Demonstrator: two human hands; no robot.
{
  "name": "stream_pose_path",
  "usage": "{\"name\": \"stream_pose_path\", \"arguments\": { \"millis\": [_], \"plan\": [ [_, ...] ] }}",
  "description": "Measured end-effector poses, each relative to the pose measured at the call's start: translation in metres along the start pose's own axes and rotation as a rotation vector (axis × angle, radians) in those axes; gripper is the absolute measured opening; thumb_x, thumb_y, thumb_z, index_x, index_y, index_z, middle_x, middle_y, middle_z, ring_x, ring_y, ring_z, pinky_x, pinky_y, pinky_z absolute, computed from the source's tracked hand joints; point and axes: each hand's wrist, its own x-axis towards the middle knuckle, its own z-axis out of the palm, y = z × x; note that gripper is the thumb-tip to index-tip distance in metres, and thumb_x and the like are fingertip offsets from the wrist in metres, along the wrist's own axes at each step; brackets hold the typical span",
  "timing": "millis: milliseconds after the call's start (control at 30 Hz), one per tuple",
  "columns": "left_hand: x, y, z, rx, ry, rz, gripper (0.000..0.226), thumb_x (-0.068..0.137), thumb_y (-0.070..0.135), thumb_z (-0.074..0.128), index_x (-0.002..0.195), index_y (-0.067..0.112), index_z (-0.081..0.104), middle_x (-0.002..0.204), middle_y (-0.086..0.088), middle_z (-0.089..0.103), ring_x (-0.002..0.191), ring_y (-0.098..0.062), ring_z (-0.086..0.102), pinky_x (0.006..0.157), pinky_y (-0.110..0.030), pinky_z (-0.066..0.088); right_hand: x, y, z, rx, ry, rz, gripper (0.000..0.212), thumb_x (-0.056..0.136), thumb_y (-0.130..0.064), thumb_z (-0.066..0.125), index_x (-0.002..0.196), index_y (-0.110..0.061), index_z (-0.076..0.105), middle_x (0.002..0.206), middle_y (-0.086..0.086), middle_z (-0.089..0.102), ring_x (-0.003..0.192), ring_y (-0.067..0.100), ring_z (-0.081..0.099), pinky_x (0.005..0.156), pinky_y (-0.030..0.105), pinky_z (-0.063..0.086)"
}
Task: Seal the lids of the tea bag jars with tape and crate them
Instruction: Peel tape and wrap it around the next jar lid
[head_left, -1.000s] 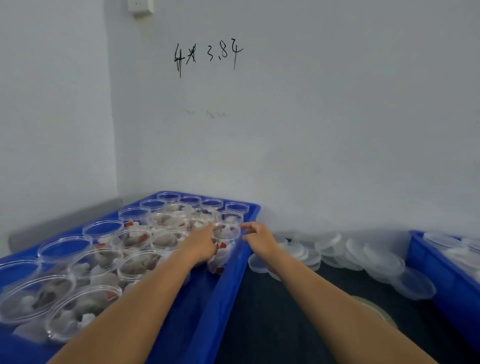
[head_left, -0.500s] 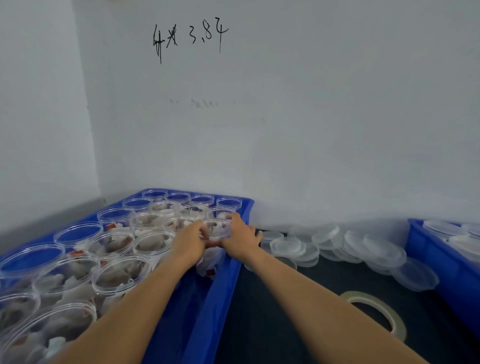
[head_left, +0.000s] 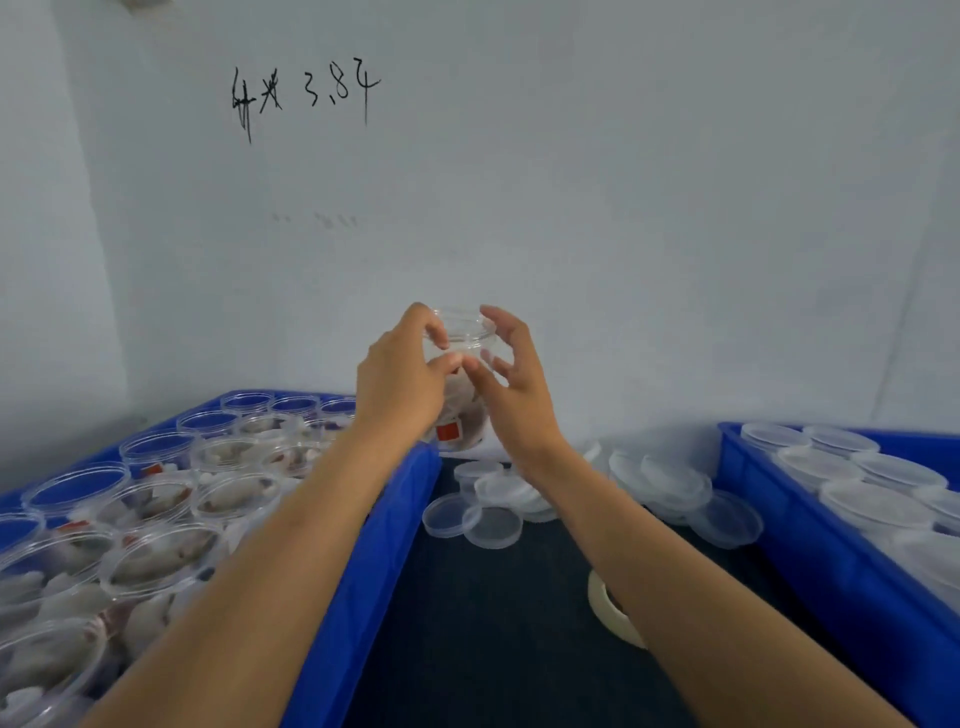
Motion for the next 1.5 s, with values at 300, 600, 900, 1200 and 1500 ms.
{"name": "stream_pose_path", "arguments": {
  "millis": [300,600,900,1200,1500],
  "plan": [
    [-0.069,-0.003,0.078,-0.156,-0.226,-0.064,0.017,0.092,0.025,0.064,0.091,0.026,0.047,0.082,0.013,0.053,0.067,0.0,0.05,0.052,-0.014,0.034,-0.074,0.044,-0.067,-0.03,0.085,0.247,0.041,0.096,-0.015,0.057,0.129,-0.036,0.045,0.126,-0.019,0.048,0.123,0.018,0.052,0.096,0.033,0.051],
    [-0.132,-0.045,0.119,-0.474,-0.196,-0.176,0.061,0.084,0.038,0.069,0.133,0.045,0.034,0.121,0.027,0.045,0.106,0.017,0.048,0.075,0.002,0.04,-0.12,0.092,-0.071,0.055,0.154,0.36,0.032,0.095,-0.005,0.056,0.114,-0.03,0.051,0.119,-0.004,0.059,0.106,0.018,0.064,0.08,0.033,0.058],
    [-0.15,-0.08,0.135,-0.381,-0.335,-0.273,0.111,0.061,0.042,0.088,0.14,0.058,0.011,0.134,0.022,0.042,0.107,0.005,0.052,0.066,-0.004,0.044,-0.125,0.117,-0.067,0.049,0.186,0.336,0.018,0.095,-0.015,0.056,0.11,-0.024,0.05,0.107,-0.001,0.063,0.092,0.019,0.066,0.06,0.026,0.055],
    [-0.153,-0.11,0.141,-0.445,0.085,-0.58,0.093,0.057,0.037,0.09,0.128,0.042,0.03,0.12,0.005,0.06,0.097,-0.018,0.061,0.081,-0.034,0.048,-0.079,0.184,-0.051,-0.567,-0.096,0.277,0.027,0.091,-0.01,0.062,0.111,-0.023,0.05,0.116,-0.005,0.058,0.113,0.013,0.052,0.094,0.03,0.047],
    [-0.154,-0.111,0.145,-0.261,0.118,-0.552,0.091,0.06,0.036,0.089,0.132,0.023,0.034,0.131,0.001,0.059,0.108,-0.026,0.06,0.078,-0.029,0.041,-0.048,0.237,-0.016,-1.151,-0.312,0.226,0.053,0.096,-0.027,0.046,0.145,-0.017,0.029,0.143,0.002,0.036,0.132,0.026,0.029,0.104,0.039,0.023]
  ]
}}
